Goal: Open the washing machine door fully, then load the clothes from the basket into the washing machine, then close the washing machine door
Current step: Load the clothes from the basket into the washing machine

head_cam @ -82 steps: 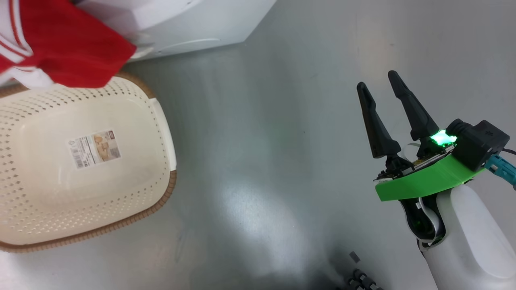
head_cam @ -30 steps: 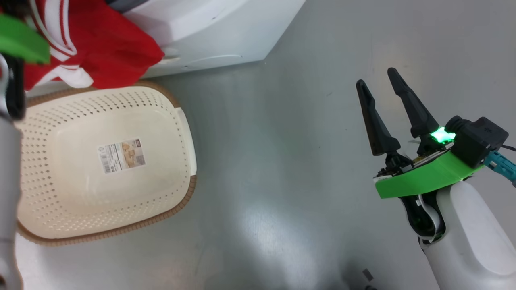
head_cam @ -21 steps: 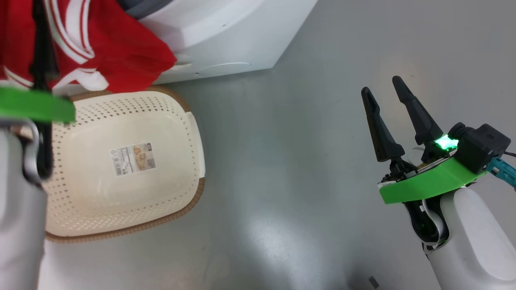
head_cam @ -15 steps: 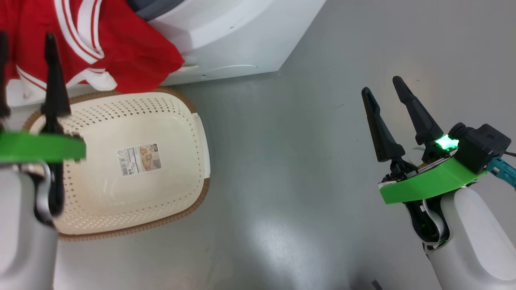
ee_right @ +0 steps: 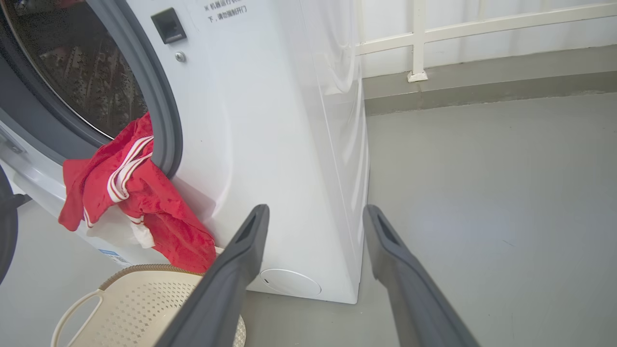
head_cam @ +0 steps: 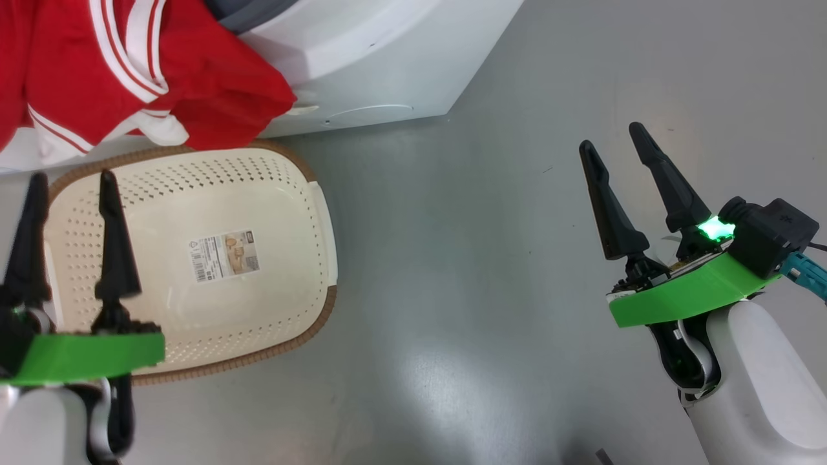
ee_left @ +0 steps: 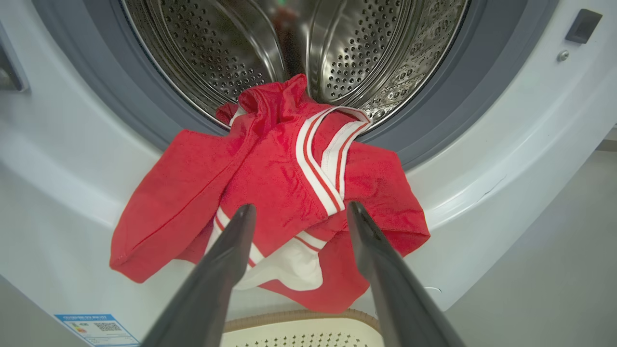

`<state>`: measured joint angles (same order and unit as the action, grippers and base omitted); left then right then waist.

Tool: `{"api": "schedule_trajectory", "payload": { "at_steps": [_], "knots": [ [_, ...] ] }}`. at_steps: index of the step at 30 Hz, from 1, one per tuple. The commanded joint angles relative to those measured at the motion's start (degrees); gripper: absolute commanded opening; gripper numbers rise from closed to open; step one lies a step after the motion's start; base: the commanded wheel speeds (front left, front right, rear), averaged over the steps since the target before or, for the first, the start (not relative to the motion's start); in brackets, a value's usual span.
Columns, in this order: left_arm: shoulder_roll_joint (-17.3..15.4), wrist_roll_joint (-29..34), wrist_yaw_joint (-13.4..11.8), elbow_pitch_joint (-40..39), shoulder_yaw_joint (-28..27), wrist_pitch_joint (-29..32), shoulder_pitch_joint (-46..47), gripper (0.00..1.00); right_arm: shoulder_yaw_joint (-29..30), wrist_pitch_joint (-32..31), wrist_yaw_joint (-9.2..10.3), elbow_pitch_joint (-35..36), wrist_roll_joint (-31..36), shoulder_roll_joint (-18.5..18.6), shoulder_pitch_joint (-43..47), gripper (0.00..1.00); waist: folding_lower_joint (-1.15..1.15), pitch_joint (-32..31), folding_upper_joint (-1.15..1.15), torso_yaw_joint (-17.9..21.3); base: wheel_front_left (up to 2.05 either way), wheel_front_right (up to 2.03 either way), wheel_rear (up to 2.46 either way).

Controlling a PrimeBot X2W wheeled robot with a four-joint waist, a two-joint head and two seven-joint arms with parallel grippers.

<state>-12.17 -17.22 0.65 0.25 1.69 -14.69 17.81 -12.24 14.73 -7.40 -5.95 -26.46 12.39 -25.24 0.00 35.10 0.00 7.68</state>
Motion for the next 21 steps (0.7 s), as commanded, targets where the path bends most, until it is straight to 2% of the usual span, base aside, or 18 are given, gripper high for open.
{"api": "schedule_trajectory", "payload": {
  "at_steps": [1, 8, 21],
  "knots": [
    [-0.68, 0.40, 0.41, -1.66, -2.44, -0.30, -1.63, 1.00, -1.02, 0.27, -0.09, 1.30, -0.19, 0.18, 1.23, 1.00, 0.00, 0.05, 0.00, -0.07, 0.00, 0.00, 0.00],
    [3.10, 2.73, 3.07, -1.41, -3.55, -0.30, -4.06, 1.00, -1.09, 0.27, -0.09, 1.20, -0.17, 0.35, 1.22, 1.00, 0.00, -0.11, 0.00, -0.58, 0.00, 0.00, 0.00],
    [6.19, 4.93, 5.39, 1.70, -5.42, -0.30, -3.48, 1.00, -1.46, 0.27, -0.09, 0.99, -0.35, 0.80, 1.07, 1.00, 0.00, -0.13, 0.00, -1.13, 0.00, 0.00, 0.00]
  ]
}}
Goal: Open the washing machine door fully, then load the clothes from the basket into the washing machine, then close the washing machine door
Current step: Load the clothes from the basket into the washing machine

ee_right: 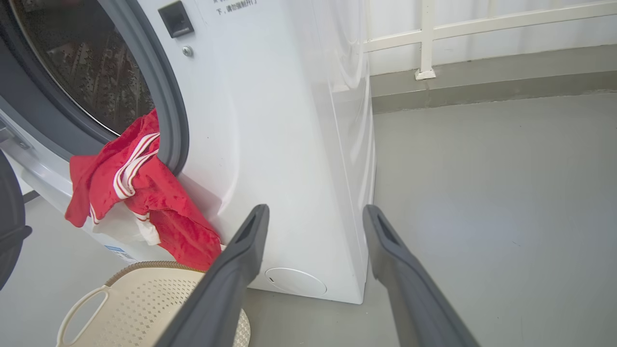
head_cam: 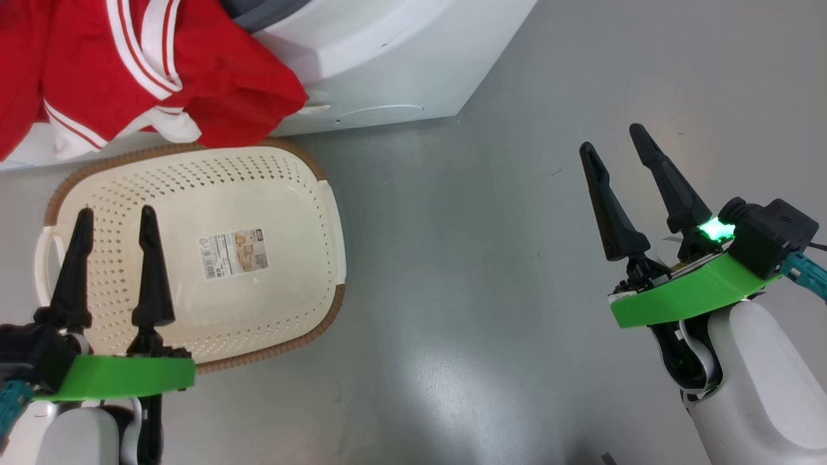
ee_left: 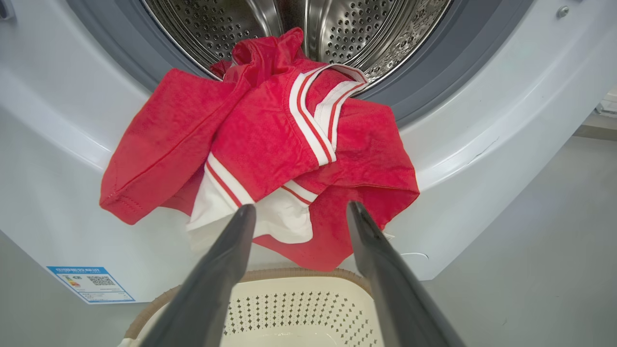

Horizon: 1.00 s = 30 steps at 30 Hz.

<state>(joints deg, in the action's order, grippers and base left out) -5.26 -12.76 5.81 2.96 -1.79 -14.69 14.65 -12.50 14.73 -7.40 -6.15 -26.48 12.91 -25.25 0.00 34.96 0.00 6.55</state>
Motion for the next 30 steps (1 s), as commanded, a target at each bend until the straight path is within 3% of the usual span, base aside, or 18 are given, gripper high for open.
{"api": "schedule_trajectory", "payload": {
  "at_steps": [1, 13, 30],
  "knots": [
    [-0.63, 0.57, 0.34, -0.85, -2.07, -0.30, -0.19, 1.00, -1.20, 0.27, -0.09, 1.18, -0.33, 0.28, 1.08, 1.00, 0.00, 0.01, 0.00, -0.02, 0.00, 0.00, 0.00],
    [-0.73, 0.55, 1.25, 7.92, -1.47, -0.30, 5.26, 1.00, -1.49, 0.27, -0.09, 0.94, -0.39, -0.10, 0.57, 1.00, 0.00, 0.42, 0.00, 0.48, 0.00, 0.00, 0.00],
    [-3.58, -2.71, 1.66, 33.88, 2.92, -0.30, 25.31, 1.00, -1.77, 0.27, -0.09, 0.99, -0.37, -0.54, -0.17, 1.00, 0.00, 1.70, 0.00, 2.30, 0.00, 0.00, 0.00]
  ]
}}
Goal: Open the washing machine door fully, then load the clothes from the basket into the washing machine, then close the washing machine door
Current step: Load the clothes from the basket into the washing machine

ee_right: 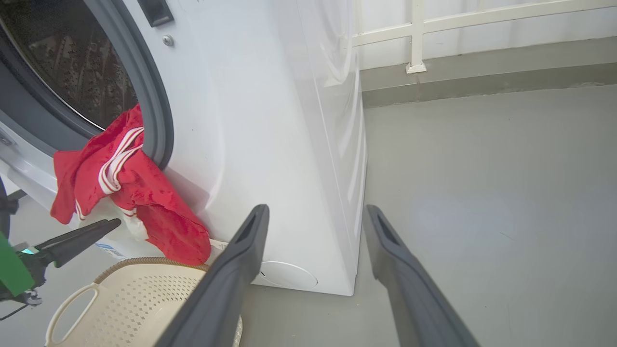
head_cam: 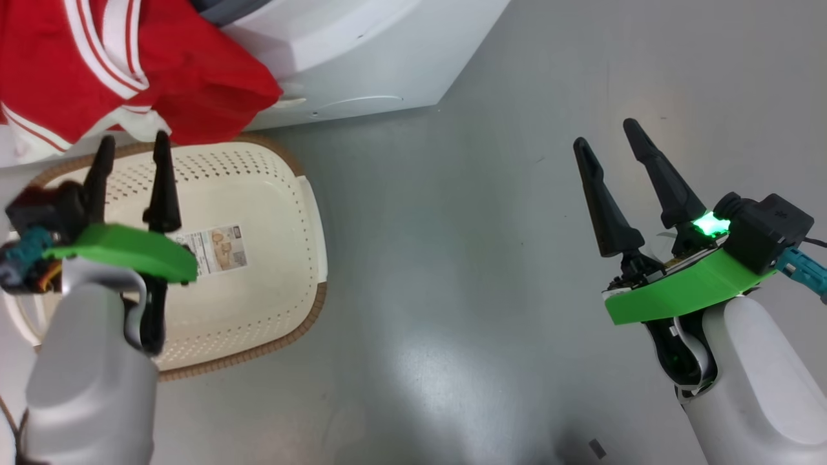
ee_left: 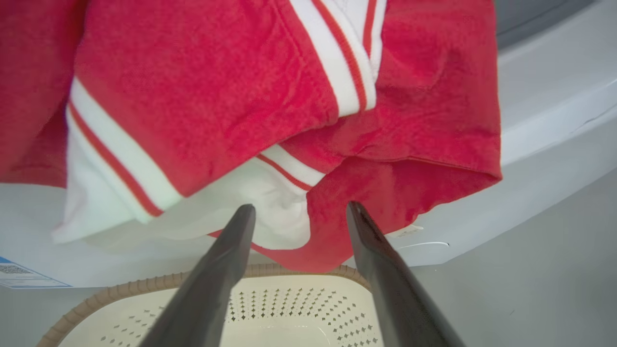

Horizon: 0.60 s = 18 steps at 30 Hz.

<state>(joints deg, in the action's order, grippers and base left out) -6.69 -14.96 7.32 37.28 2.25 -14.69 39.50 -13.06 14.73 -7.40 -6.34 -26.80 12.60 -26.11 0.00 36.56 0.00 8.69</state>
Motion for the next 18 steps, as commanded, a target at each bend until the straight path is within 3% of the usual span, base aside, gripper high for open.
{"api": "schedule_trajectory", "payload": {
  "at_steps": [1, 9, 18],
  "knots": [
    [-2.36, -0.85, 0.14, 1.30, -0.82, -0.30, 1.54, 1.00, -1.30, 0.27, -0.09, 1.17, -0.06, -0.28, 0.63, 1.00, 0.00, 0.16, 0.00, 0.32, 0.00, 0.00, 0.00],
    [-4.13, -2.49, 0.15, 12.75, -0.11, -0.30, 9.67, 1.00, -1.55, 0.27, -0.09, 1.23, -0.08, -0.61, 0.30, 1.00, 0.00, 1.08, 0.00, 1.34, 0.00, 0.00, 0.00],
    [-4.05, -2.32, 0.16, 19.95, 0.22, -0.30, 16.42, 1.00, -1.76, 0.27, -0.09, 1.29, 0.08, -0.64, 0.06, 1.00, 0.00, 1.89, 0.00, 1.72, 0.00, 0.00, 0.00]
  ]
}}
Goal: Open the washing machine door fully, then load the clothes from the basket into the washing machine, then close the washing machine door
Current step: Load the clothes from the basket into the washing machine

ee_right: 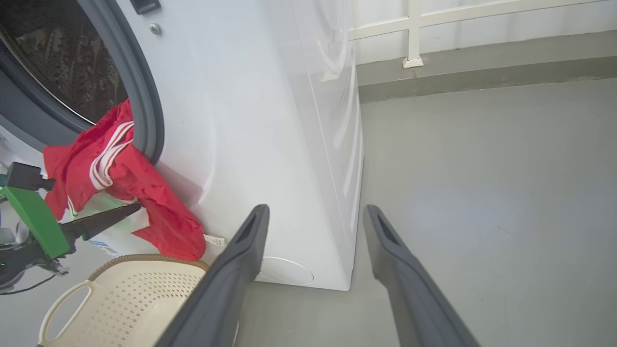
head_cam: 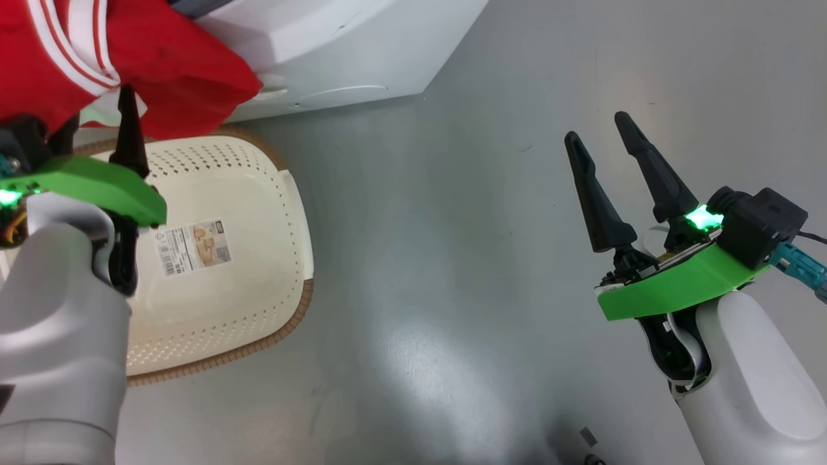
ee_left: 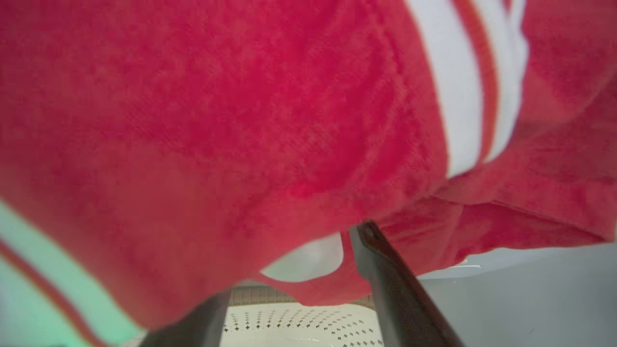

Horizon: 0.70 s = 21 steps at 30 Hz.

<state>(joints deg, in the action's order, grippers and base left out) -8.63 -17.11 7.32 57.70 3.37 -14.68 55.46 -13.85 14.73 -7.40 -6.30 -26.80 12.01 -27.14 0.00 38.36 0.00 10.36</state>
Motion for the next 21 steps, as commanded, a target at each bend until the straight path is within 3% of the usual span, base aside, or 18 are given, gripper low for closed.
{"api": "schedule_trajectory", "payload": {
  "at_steps": [1, 11, 12, 14, 15, 21],
  "knots": [
    [-2.13, -0.11, 0.16, 0.15, -0.90, -0.32, 1.09, 1.00, -1.01, 0.27, -0.09, 1.26, 0.11, -0.05, 1.06, 1.00, 0.00, 0.18, 0.00, 0.10, 0.00, 0.00, 0.00],
    [-2.18, 0.74, -0.46, 1.78, -1.25, -0.32, 4.43, 1.00, -0.72, 0.27, -0.09, 1.39, 0.28, -0.17, 0.91, 1.00, 0.00, 1.04, 0.00, 0.40, 0.00, 0.00, 0.00],
    [-2.17, 0.78, -0.47, 1.79, -1.33, -0.32, 4.49, 0.81, -0.66, 0.27, -0.09, 1.42, 0.28, -0.20, 0.88, 1.00, 0.00, 1.12, 0.00, 0.38, 0.00, 0.00, 0.00],
    [-2.03, 0.90, -0.54, 1.61, -1.44, -0.32, 4.39, 0.20, -0.52, 0.27, -0.09, 1.44, 0.30, -0.26, 0.85, 1.00, 0.00, 1.17, 0.00, 0.28, 0.00, 0.00, 0.00],
    [-2.04, 0.95, -0.55, 1.47, -1.52, -0.32, 4.35, 0.00, -0.47, 0.27, -0.09, 1.45, 0.30, -0.28, 0.82, 1.00, 0.00, 1.20, 0.00, 0.23, 0.00, 0.00, 0.00],
    [-2.35, 1.12, -0.37, 0.72, -1.75, -0.32, 4.09, 0.00, -0.31, 0.27, -0.09, 1.44, 0.34, -0.34, 0.70, 1.00, 0.00, 1.16, 0.00, -0.07, 0.00, 0.00, 0.00]
  ]
}}
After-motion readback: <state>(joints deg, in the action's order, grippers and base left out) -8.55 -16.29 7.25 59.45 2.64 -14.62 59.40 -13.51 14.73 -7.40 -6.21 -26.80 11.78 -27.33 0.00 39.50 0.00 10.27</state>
